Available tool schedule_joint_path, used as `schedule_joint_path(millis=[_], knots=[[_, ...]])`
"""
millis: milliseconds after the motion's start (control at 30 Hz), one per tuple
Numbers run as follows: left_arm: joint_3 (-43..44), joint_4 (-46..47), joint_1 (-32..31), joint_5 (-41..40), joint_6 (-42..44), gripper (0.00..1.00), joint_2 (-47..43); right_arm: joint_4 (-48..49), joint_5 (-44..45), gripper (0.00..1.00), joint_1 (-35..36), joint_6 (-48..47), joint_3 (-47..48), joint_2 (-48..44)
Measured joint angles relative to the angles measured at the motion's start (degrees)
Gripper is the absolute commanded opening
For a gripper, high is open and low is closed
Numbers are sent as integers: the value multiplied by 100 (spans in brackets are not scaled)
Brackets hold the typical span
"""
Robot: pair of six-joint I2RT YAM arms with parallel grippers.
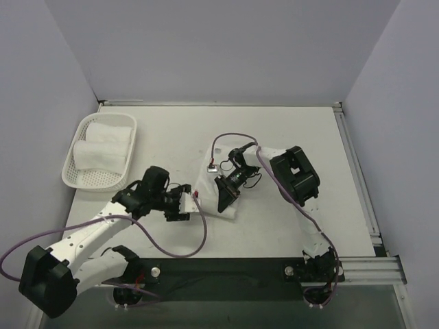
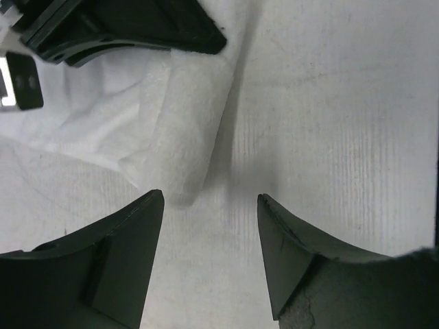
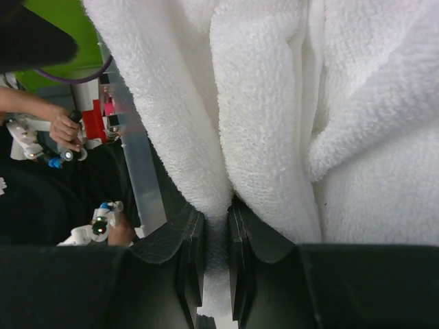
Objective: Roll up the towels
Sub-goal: Roll the towel
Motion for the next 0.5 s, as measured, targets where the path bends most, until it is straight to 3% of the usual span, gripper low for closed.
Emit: schedule_joint_path(millis=[167, 500], knots=[[-651, 1080, -1051, -872, 588, 69, 22, -302, -216, 0, -72, -26, 205, 247], [-946, 2883, -1515, -1604, 1360, 63, 1298, -846, -498, 0, -184, -286, 492, 603]])
